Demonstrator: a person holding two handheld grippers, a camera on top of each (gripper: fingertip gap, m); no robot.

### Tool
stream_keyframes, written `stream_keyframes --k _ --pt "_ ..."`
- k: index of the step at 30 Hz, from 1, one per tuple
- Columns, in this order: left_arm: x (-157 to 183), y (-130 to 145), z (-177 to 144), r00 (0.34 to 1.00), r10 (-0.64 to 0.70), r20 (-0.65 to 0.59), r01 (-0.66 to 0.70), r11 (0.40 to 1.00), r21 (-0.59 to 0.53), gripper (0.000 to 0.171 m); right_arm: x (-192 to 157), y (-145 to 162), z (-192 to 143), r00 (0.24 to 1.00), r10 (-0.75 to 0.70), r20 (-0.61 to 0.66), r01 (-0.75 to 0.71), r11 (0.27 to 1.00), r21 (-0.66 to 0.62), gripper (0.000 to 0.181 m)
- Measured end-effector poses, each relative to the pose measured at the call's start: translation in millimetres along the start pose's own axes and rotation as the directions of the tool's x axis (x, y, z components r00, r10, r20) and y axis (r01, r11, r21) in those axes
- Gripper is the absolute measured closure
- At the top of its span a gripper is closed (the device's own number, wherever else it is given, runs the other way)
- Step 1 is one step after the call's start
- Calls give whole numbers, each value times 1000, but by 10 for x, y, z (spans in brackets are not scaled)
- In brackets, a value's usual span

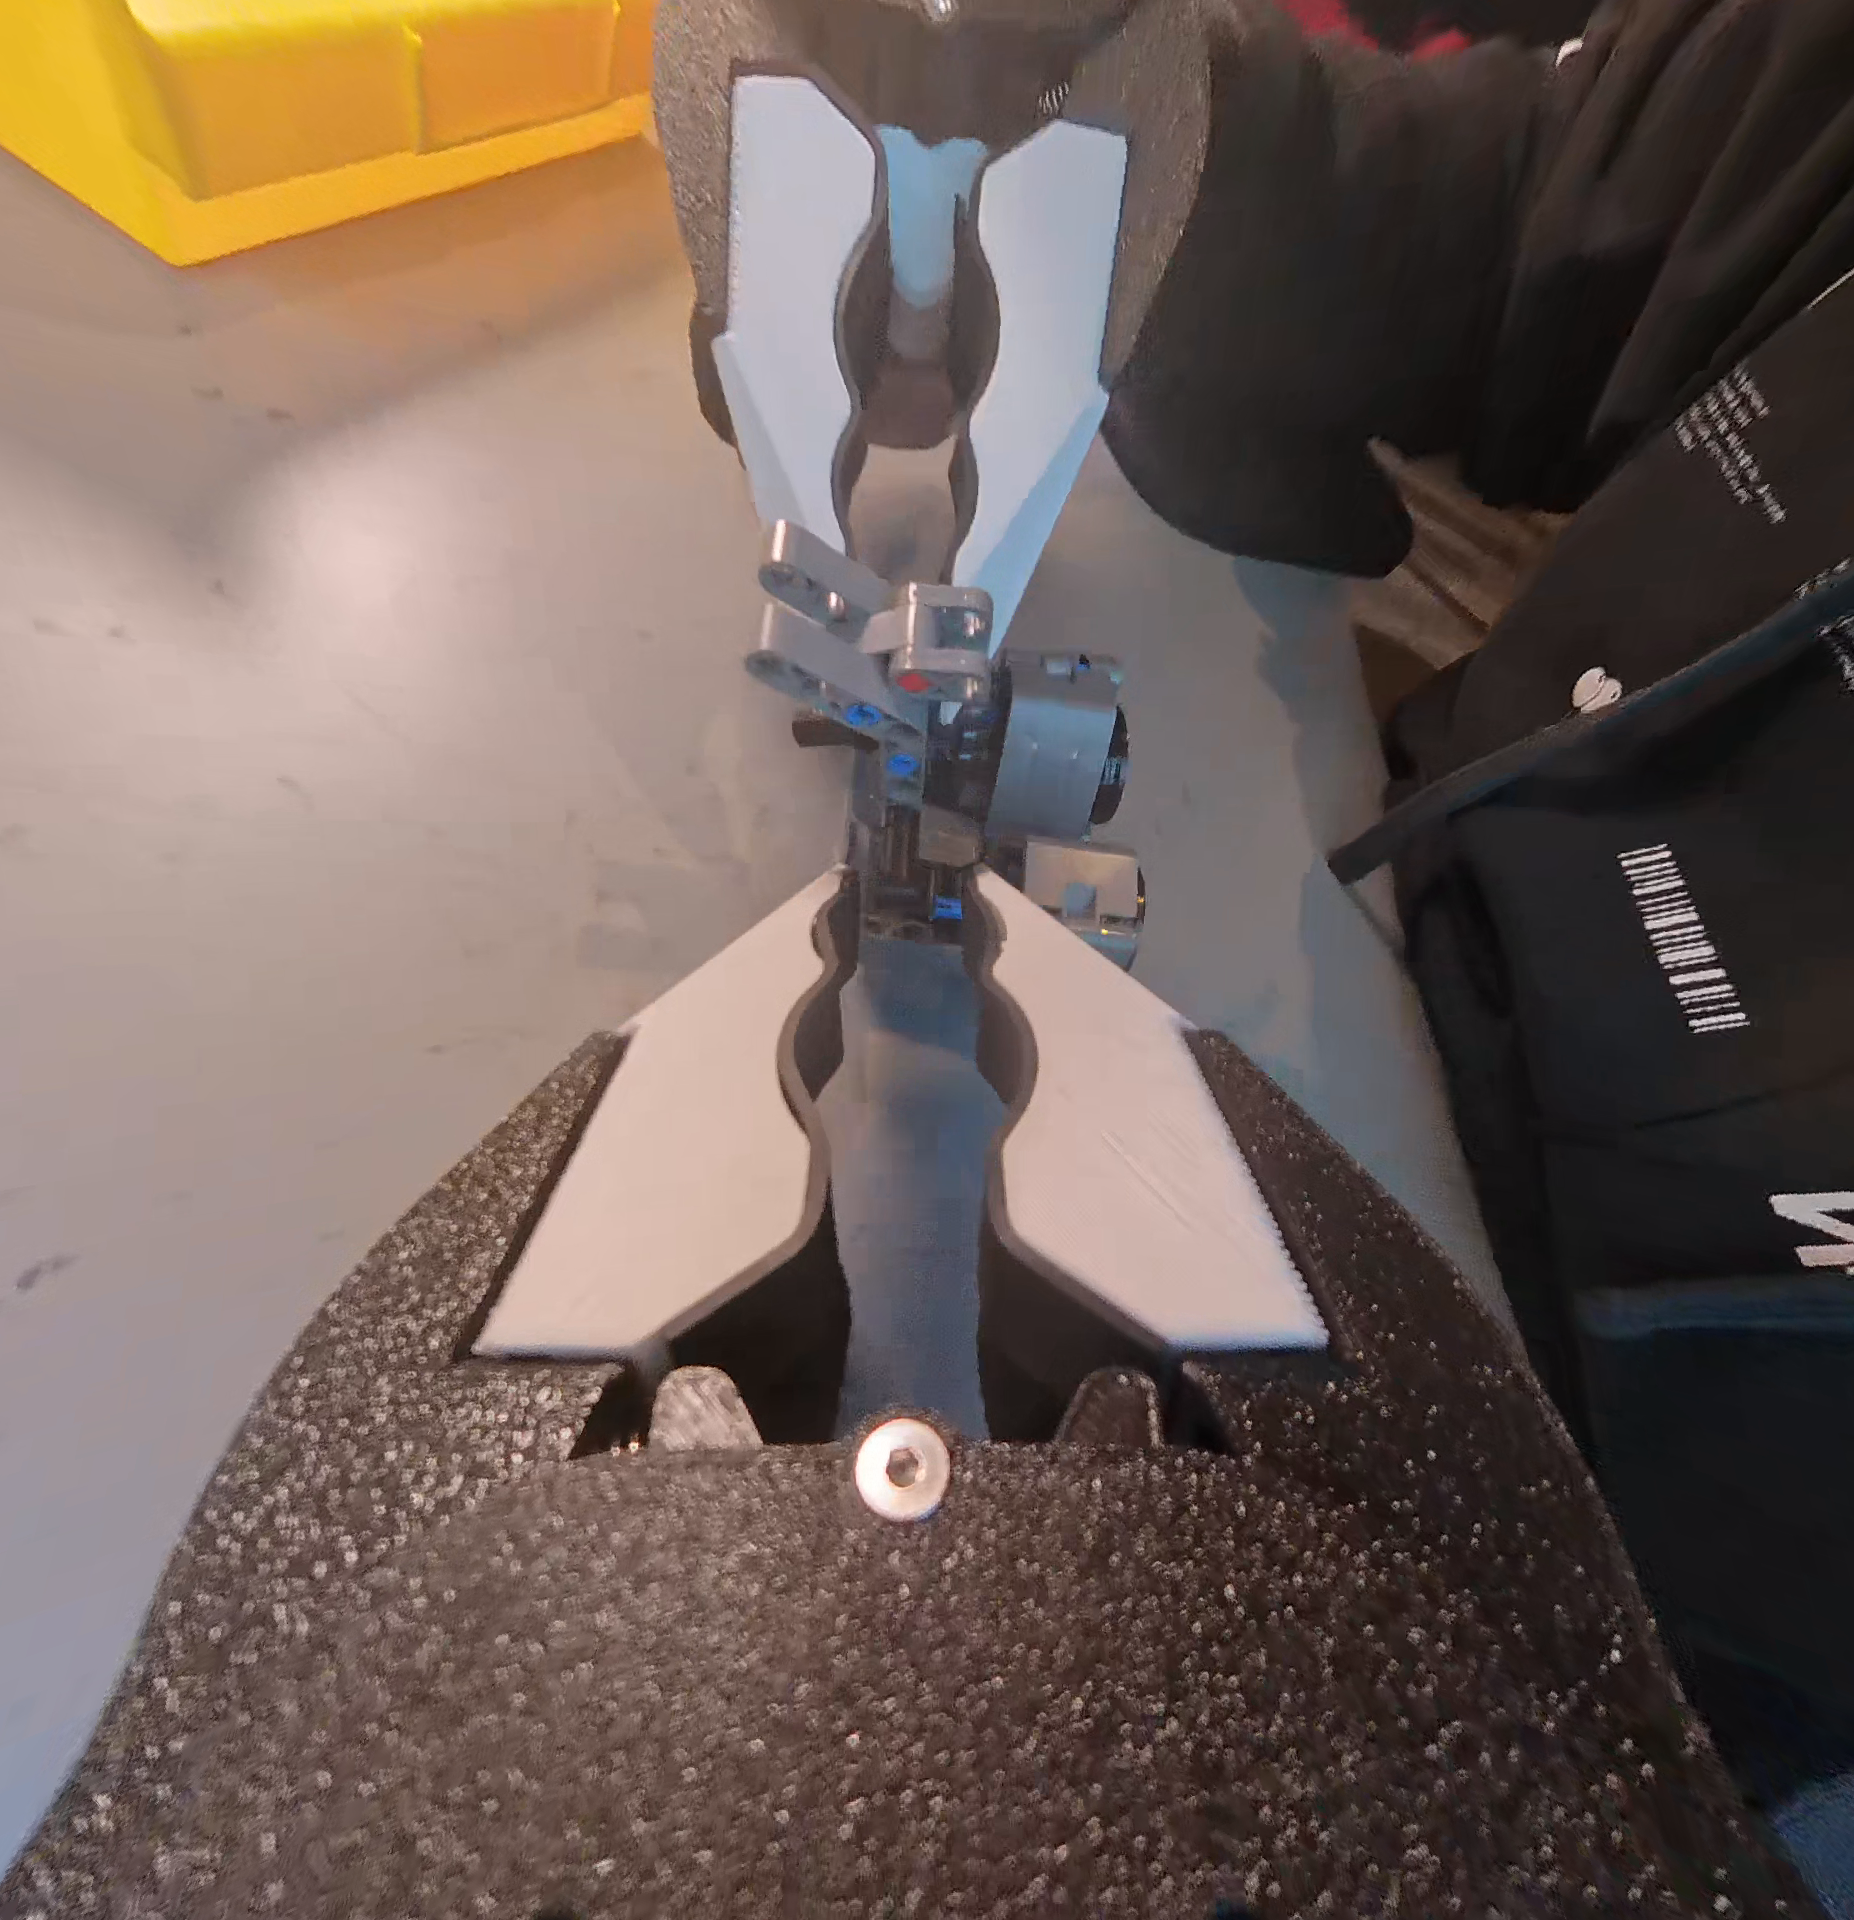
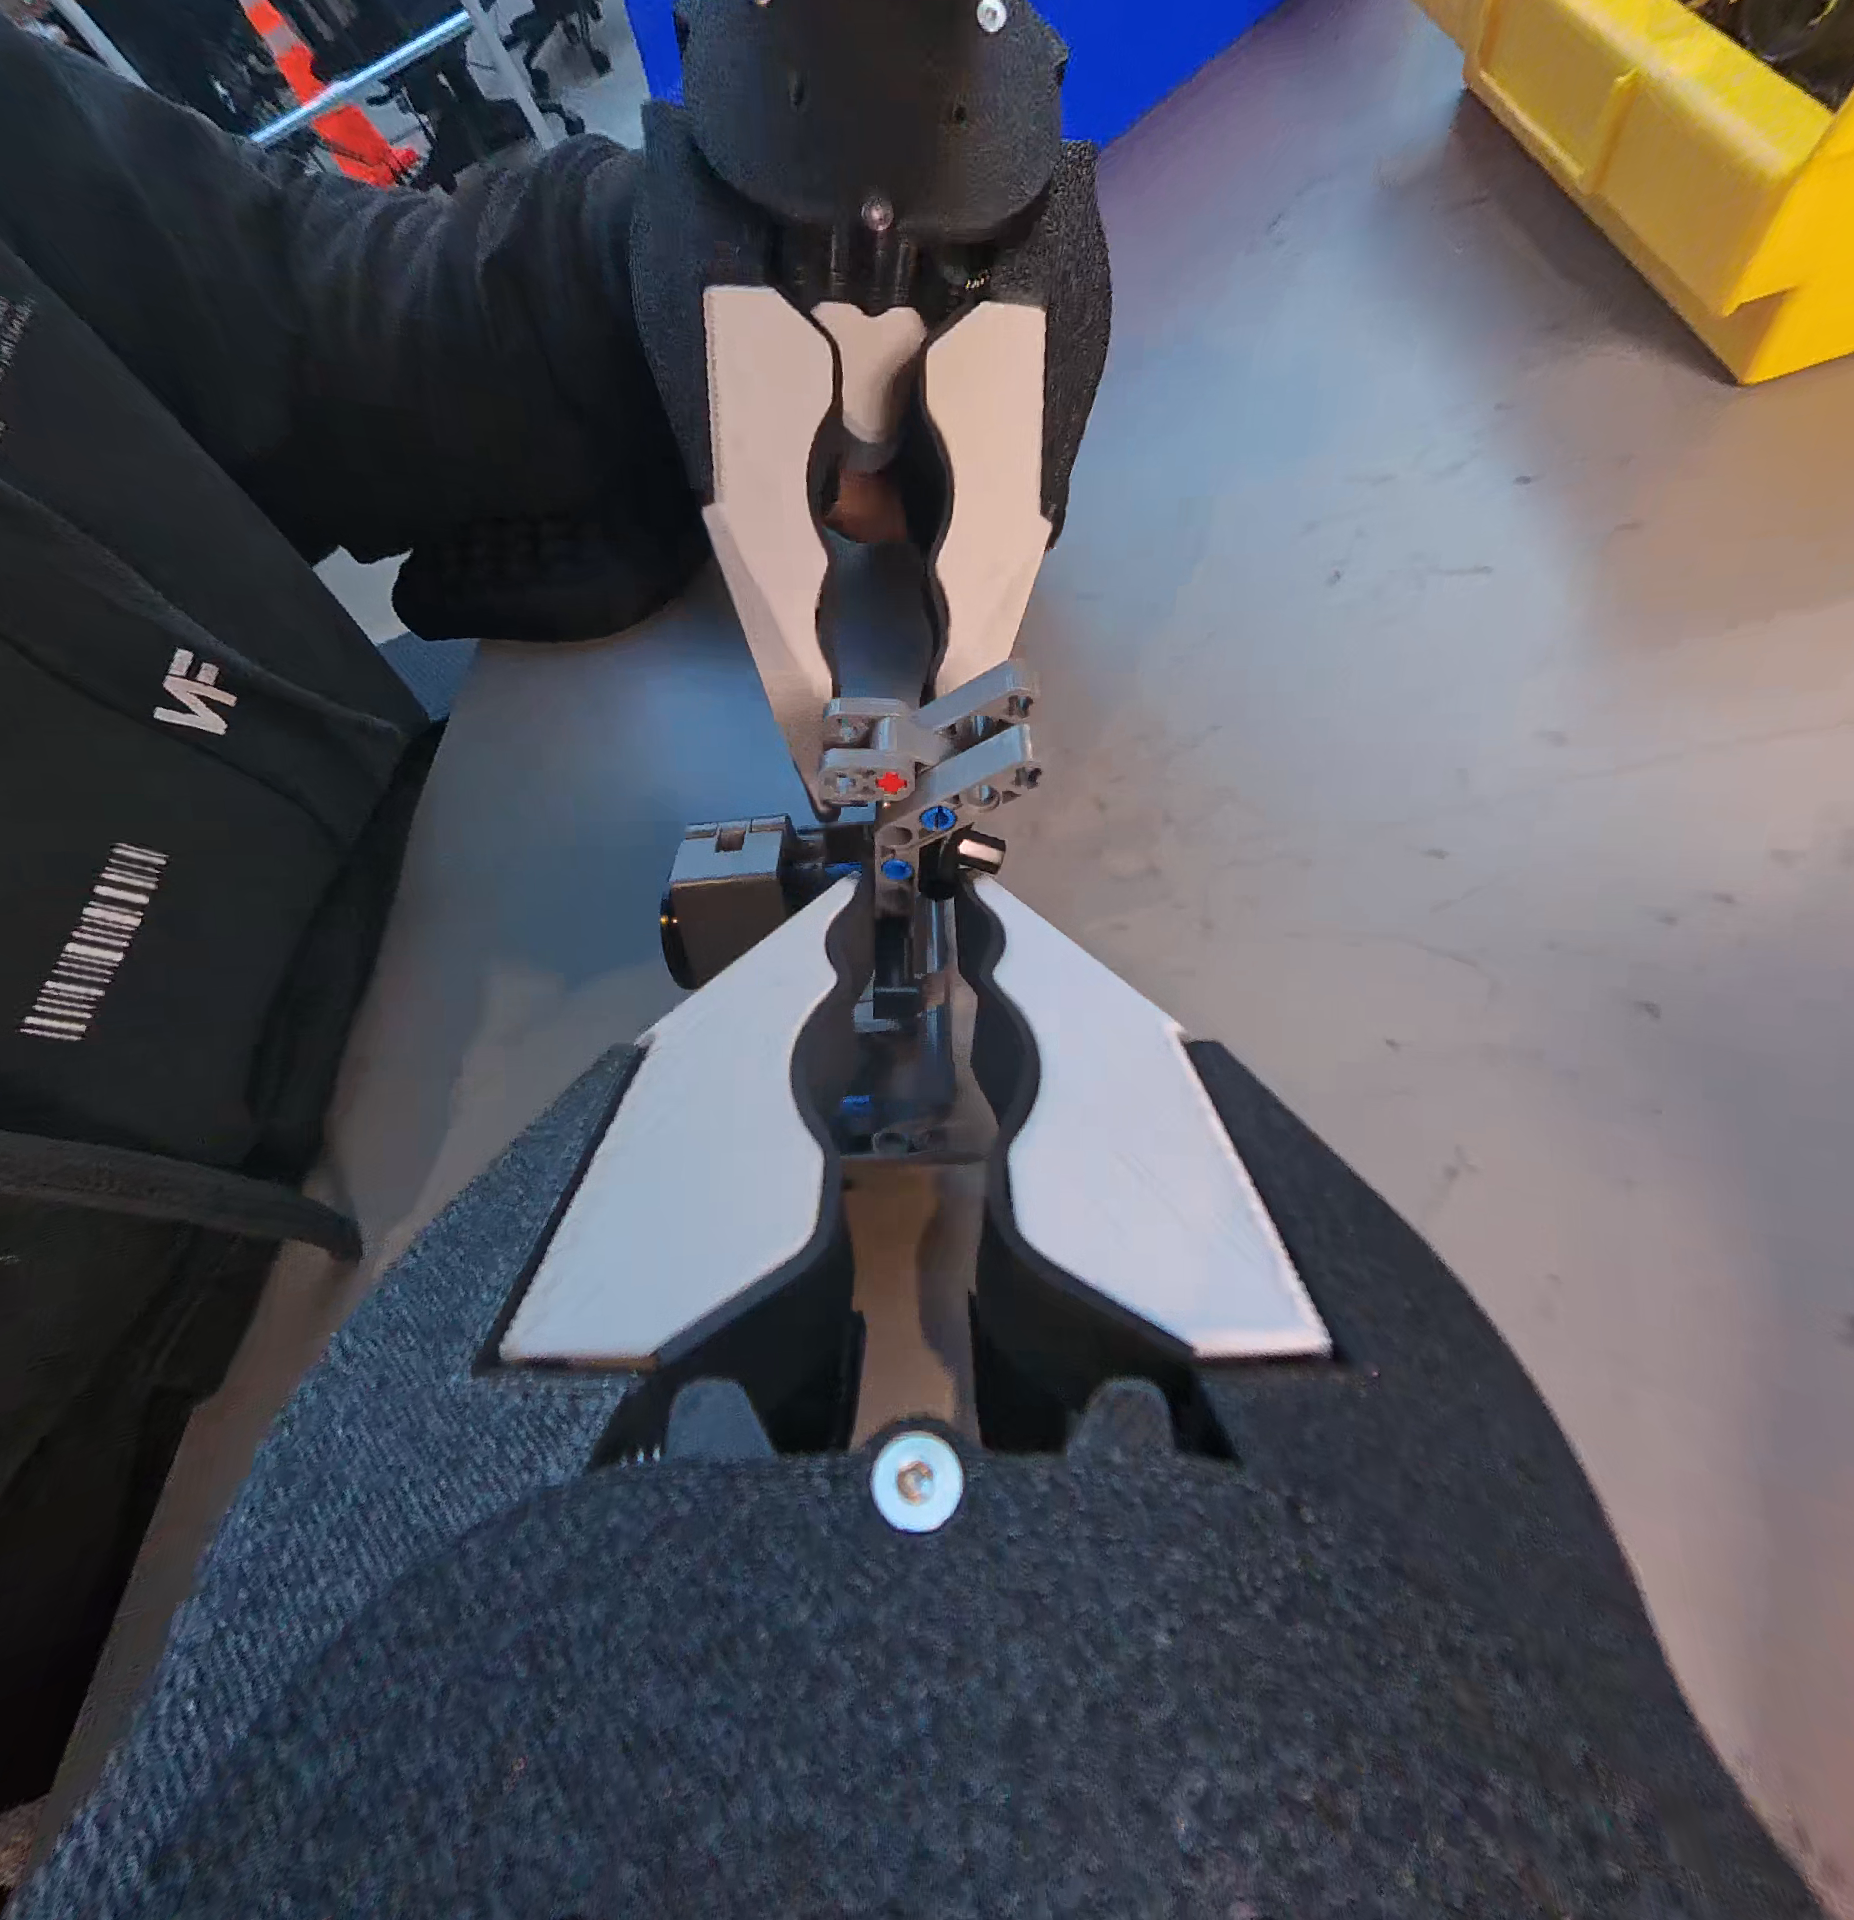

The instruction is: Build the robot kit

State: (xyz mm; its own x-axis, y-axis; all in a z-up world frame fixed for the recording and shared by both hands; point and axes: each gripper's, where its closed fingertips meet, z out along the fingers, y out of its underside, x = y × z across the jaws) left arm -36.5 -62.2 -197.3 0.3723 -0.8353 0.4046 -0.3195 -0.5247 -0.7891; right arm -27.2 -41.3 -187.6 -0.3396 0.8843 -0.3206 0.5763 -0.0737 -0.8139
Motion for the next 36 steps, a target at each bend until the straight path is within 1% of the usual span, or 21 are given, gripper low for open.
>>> stream_keyframes --k 1,2,3,7,12,18,20,22,23,25,29,34,36 --pt "-8 6 15 1000 3 8 -3 1000 -3 155 -5 -11 -1 1000 5 7 -5 1000 11 166" --pt "-26 -4 24 1000 4 22 -4 1000 4 162 -4 -15 -1 1000 5 8 -6 1000 16 167" --pt "-28 -12 28 1000 7 24 -7 1000 9 165 6 -3 -2 1000 -2 1 2 1000 12 167" --pt "-16 -11 39 1000 19 22 -19 1000 9 165 8 0 7 999 -34 -15 34 999 23 166" --pt "7 -68 4 1000 -13 -12 13 999 48 165 -16 -57 -13 999 -42 -8 43 997 70 161" --pt "-10 -79 -2 1000 -18 -8 19 998 61 165 1 -66 -16 1000 -11 6 11 996 93 159" --pt "5 -102 -2 1000 -19 -20 21 997 76 165 29 -50 -12 1000 -2 -2 2 996 88 150" --pt "19 -119 6 1000 -14 -22 16 996 83 165 37 -25 -1 1000 -10 -8 10 997 73 148" --pt "13 -105 16 1000 -6 -12 7 997 72 165 3 -53 0 1000 -12 10 11 996 89 150" --pt "35 -106 29 1000 3 -16 -2 997 74 165 1 -82 16 1000 -12 1 12 995 95 156" --pt "21 -105 42 1000 24 11 -25 997 69 165 20 -67 35 1000 9 -6 -9 996 91 156" --pt "-22 -198 -12 996 62 69 -69 992 110 165 28 -76 37 998 64 16 -66 992 105 157" --pt "-35 -202 -16 992 81 93 -91 990 106 165 -17 -112 59 997 65 35 -69 990 119 167"
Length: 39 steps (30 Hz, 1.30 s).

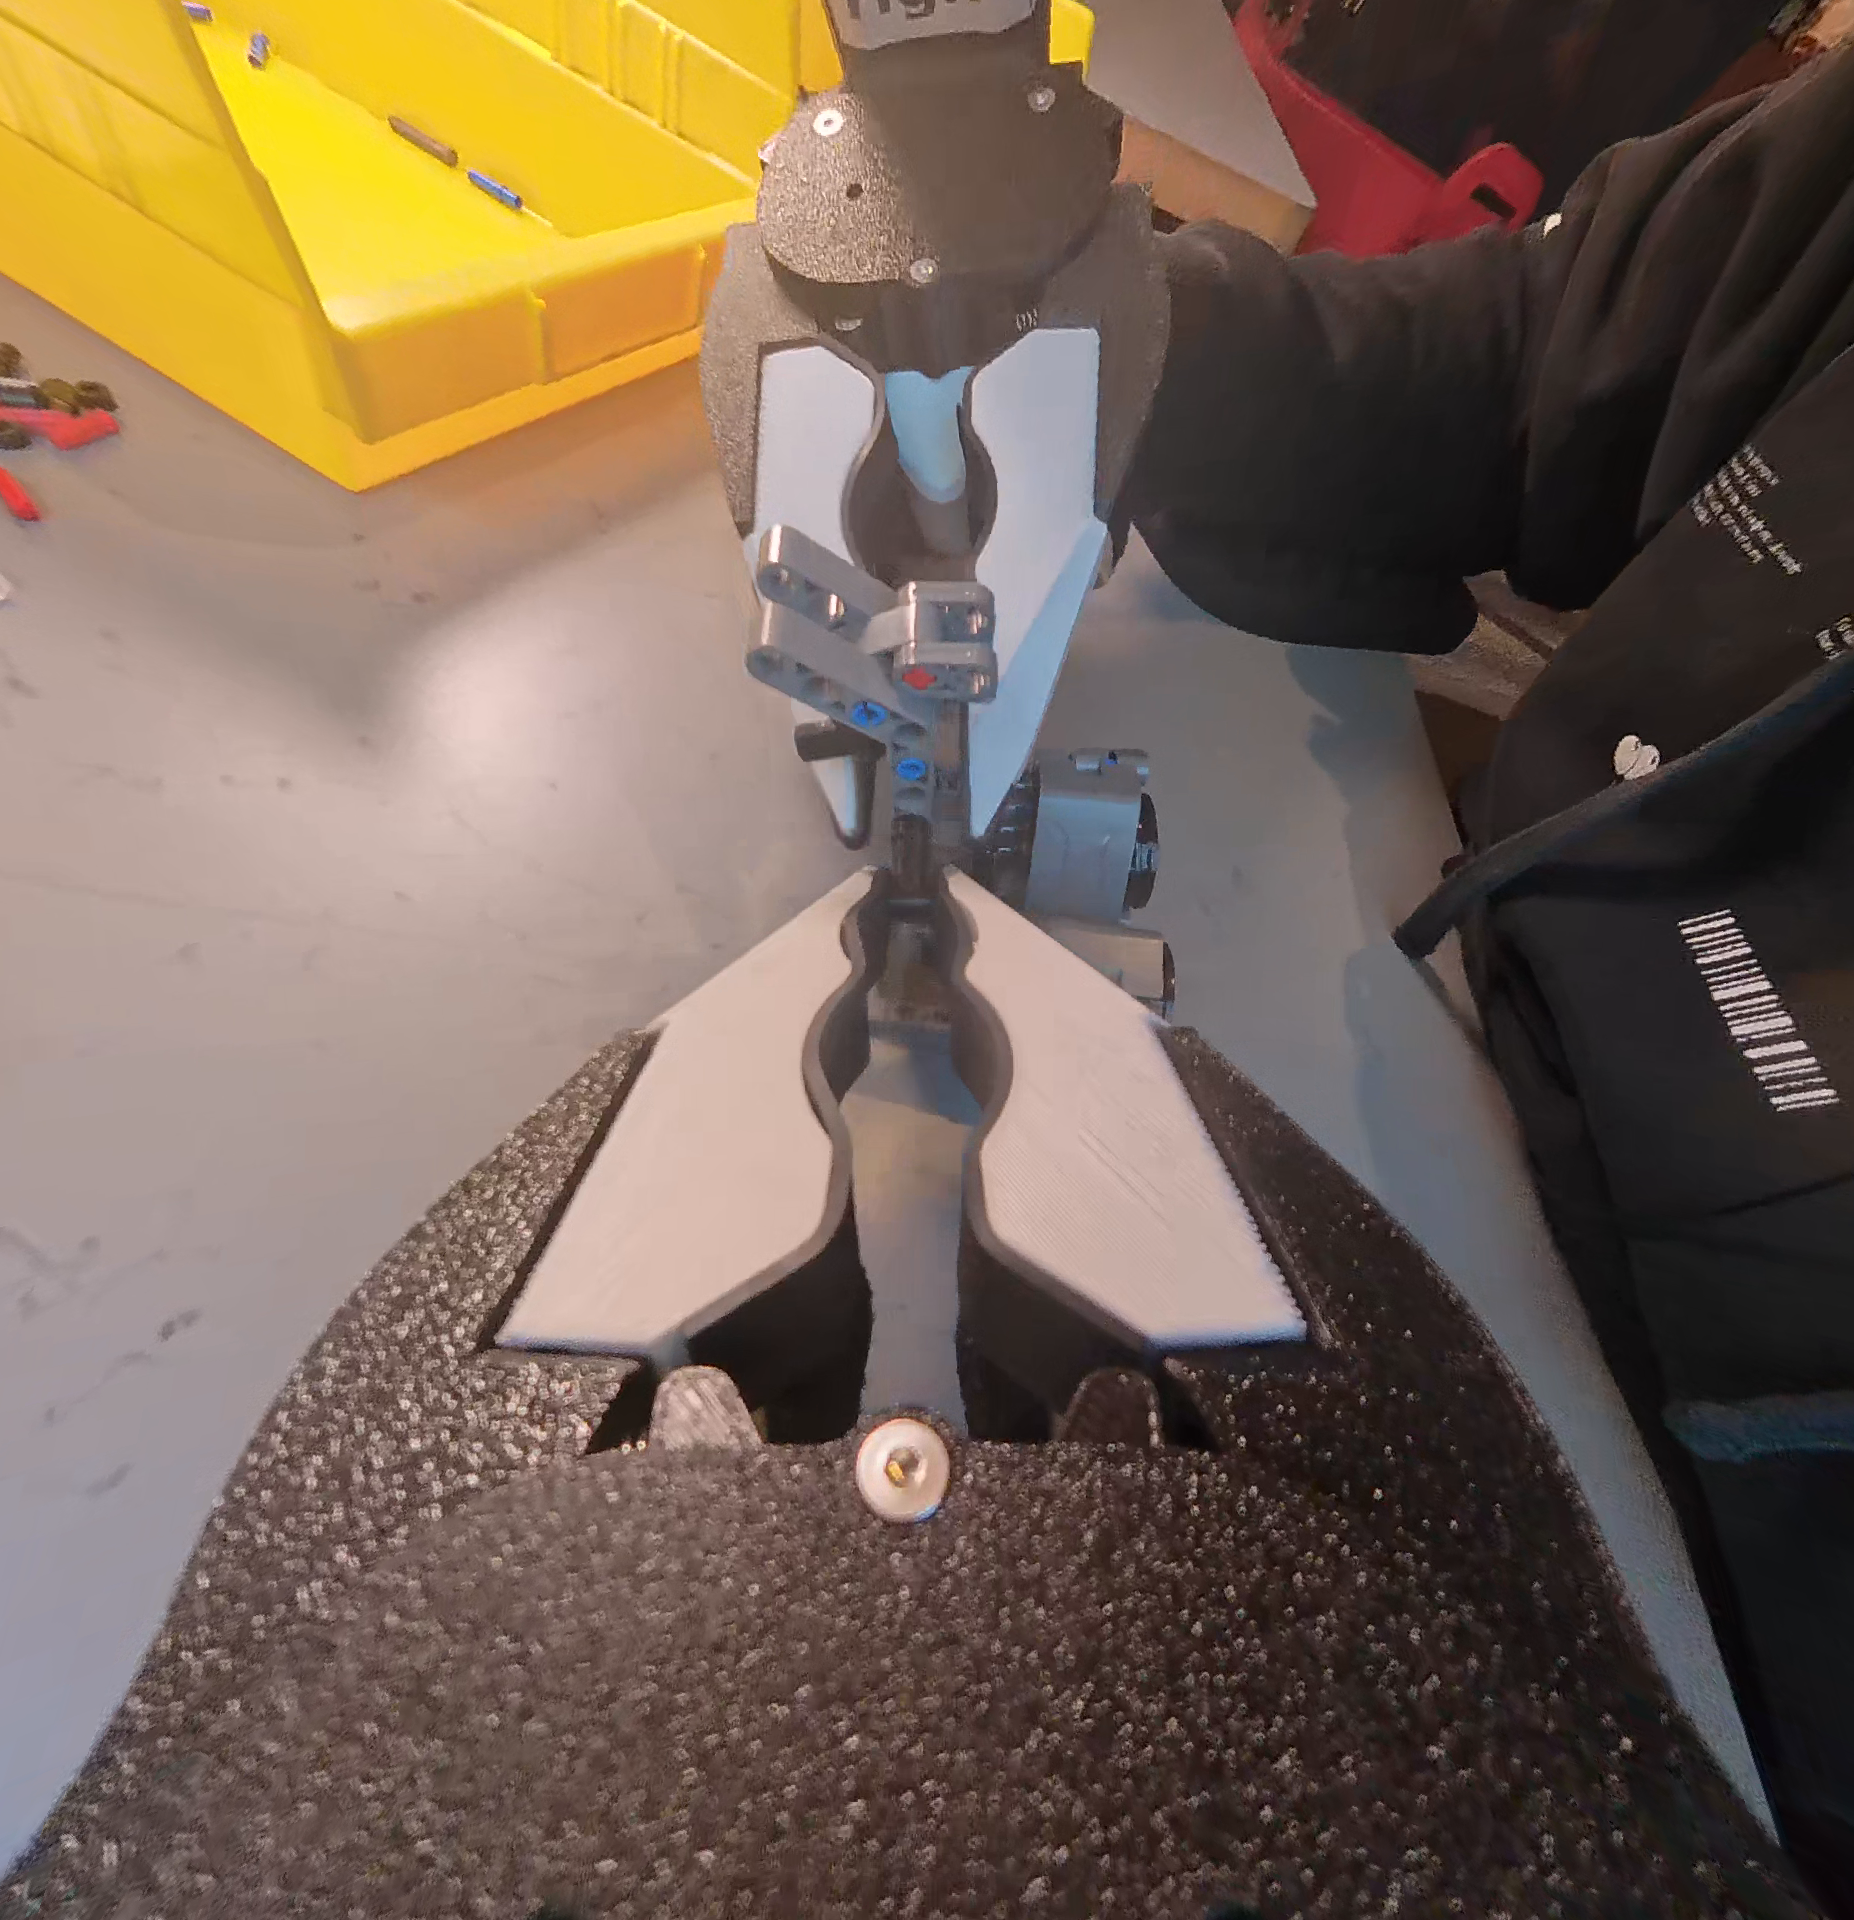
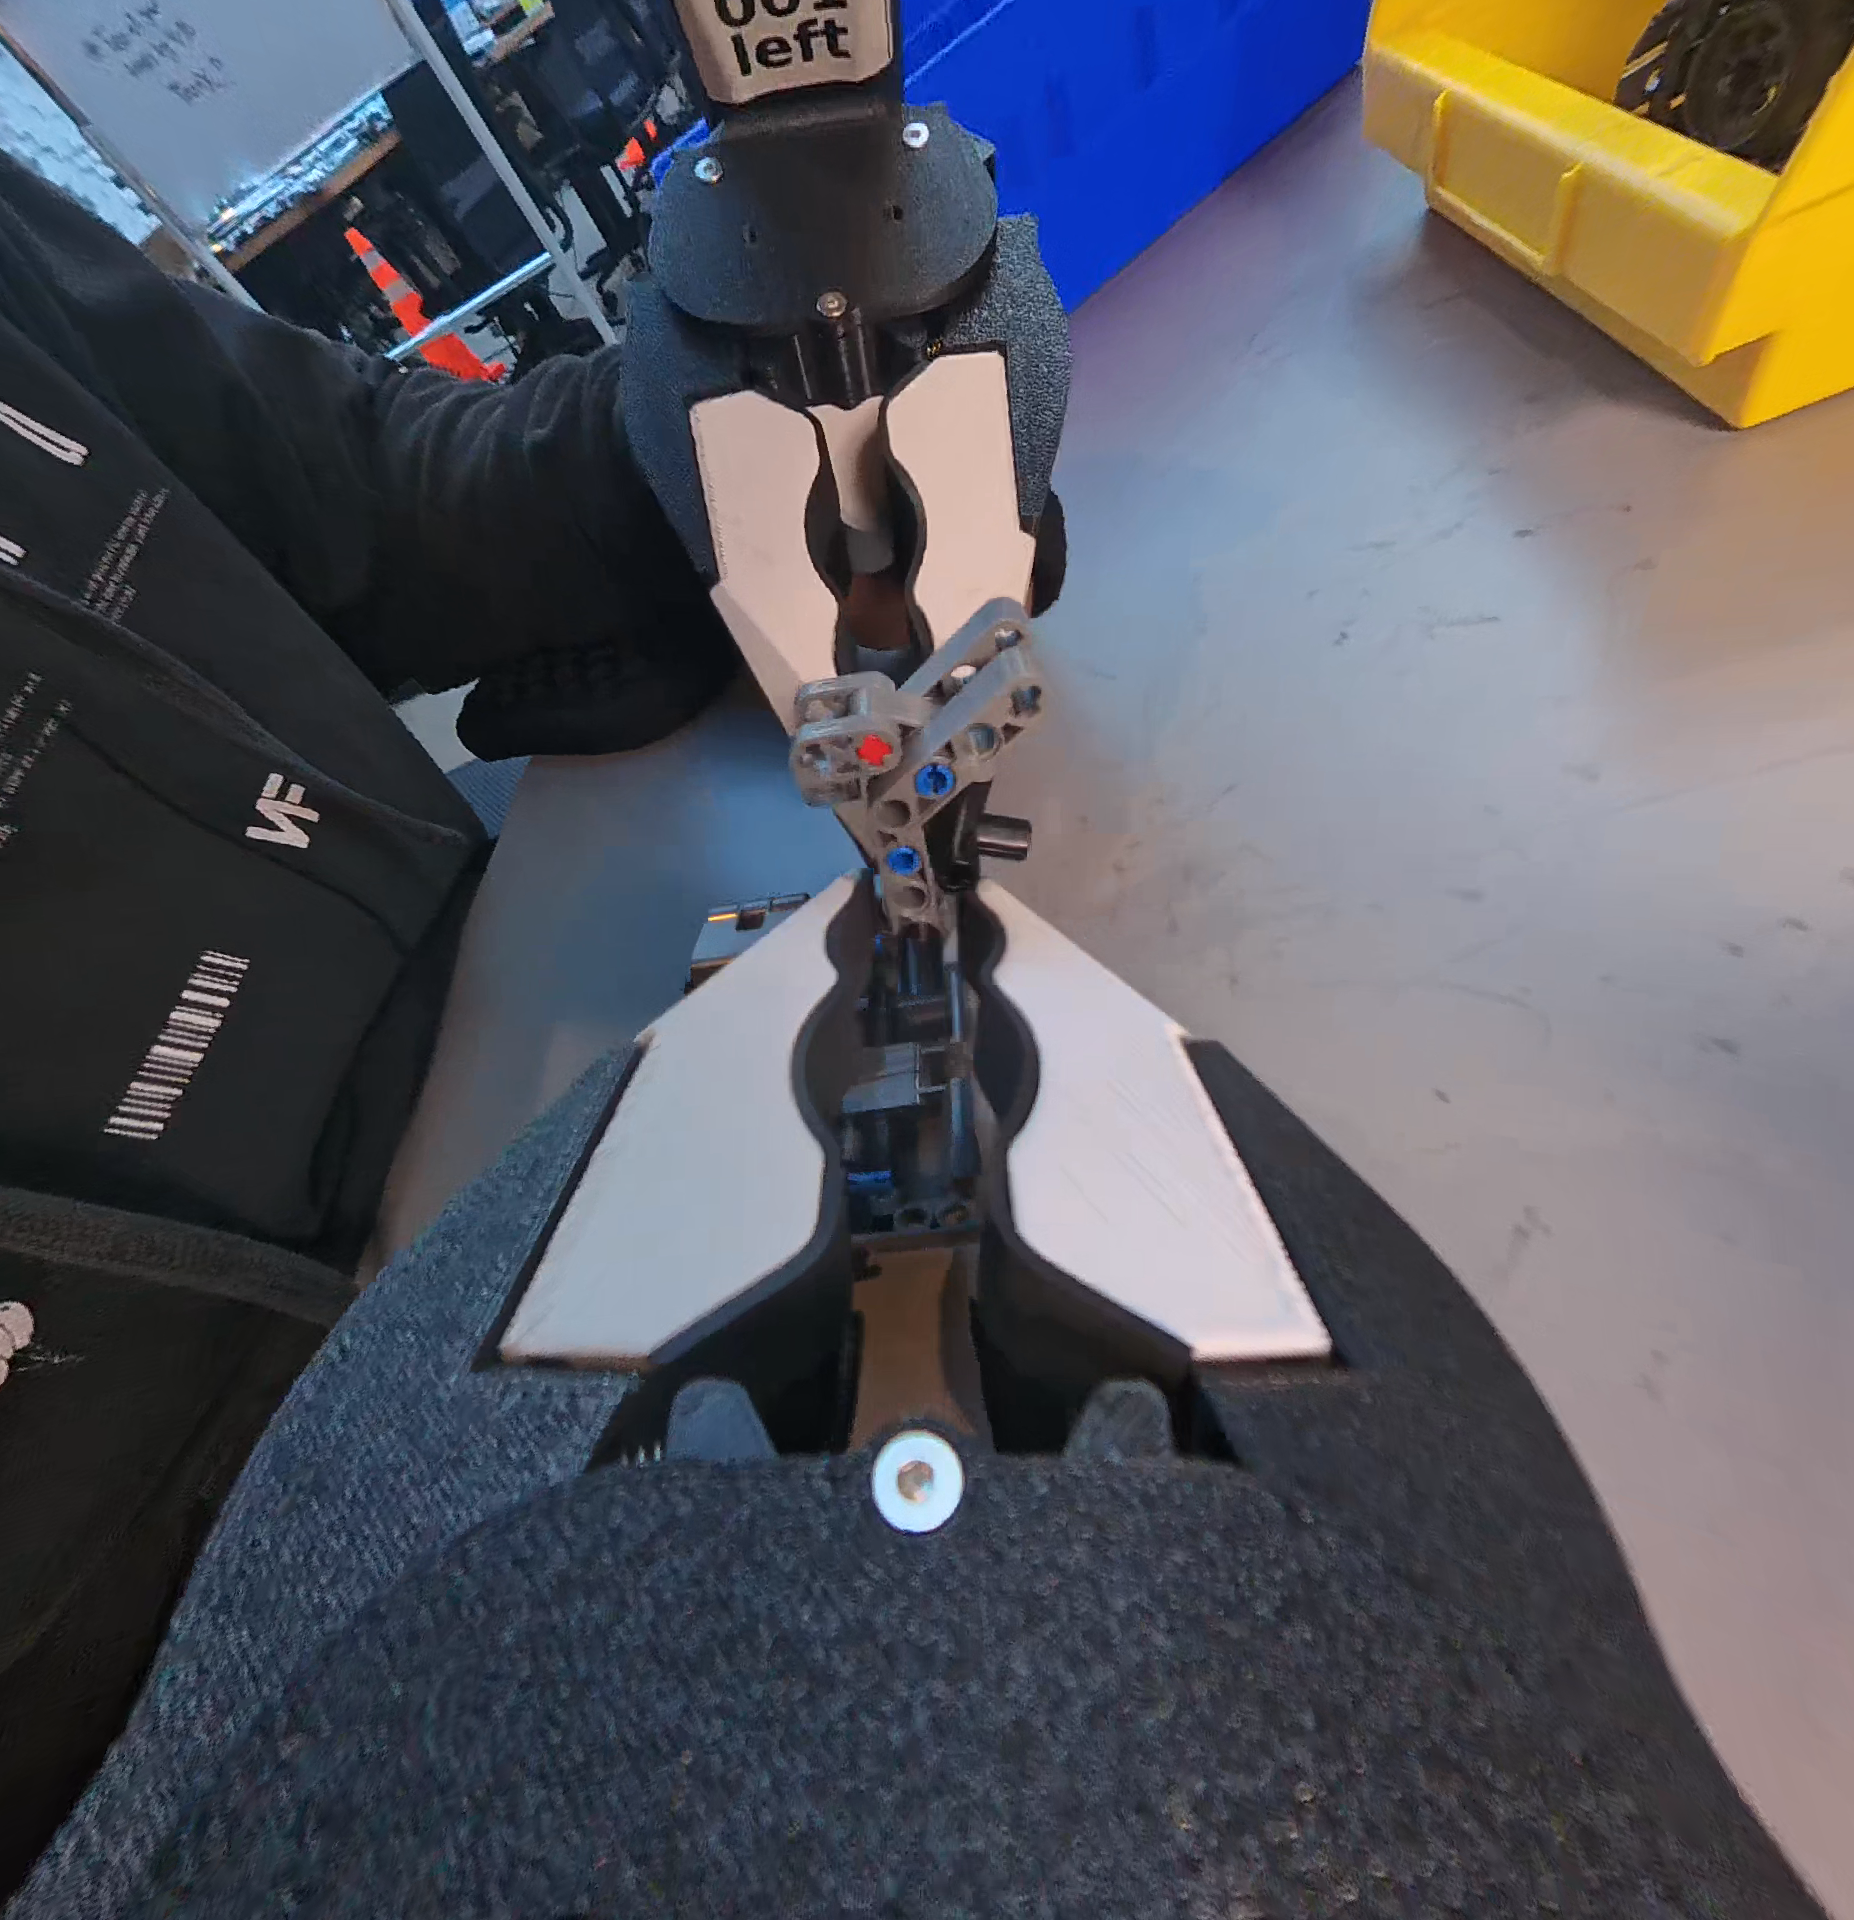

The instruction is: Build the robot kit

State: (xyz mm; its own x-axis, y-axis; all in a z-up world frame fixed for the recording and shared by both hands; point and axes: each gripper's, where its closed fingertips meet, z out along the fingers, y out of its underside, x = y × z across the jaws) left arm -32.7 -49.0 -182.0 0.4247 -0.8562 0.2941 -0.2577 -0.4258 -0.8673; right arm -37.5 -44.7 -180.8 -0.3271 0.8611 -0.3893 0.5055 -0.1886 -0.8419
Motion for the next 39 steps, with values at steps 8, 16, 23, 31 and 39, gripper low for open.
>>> stream_keyframes --k 8,16,23,31,39 --pt "22 10 25 1000 11 -3 -11 1000 -6 165 -67 -115 7 999 -31 27 29 996 80 164" --pt "39 10 42 1000 0 -14 0 1000 -5 165 -45 -106 18 999 -46 10 45 995 89 174" --pt "57 70 52 999 -22 -42 20 999 -30 165 -55 -69 41 998 -54 29 52 996 75 174" --pt "51 85 -58 995 -71 -65 68 996 -54 132 -17 51 4 994 -108 4 108 994 -1 174" --pt "150 378 72 998 -54 -25 46 968 -247 86 -4 165 117 987 -159 -23 154 977 -146 174"
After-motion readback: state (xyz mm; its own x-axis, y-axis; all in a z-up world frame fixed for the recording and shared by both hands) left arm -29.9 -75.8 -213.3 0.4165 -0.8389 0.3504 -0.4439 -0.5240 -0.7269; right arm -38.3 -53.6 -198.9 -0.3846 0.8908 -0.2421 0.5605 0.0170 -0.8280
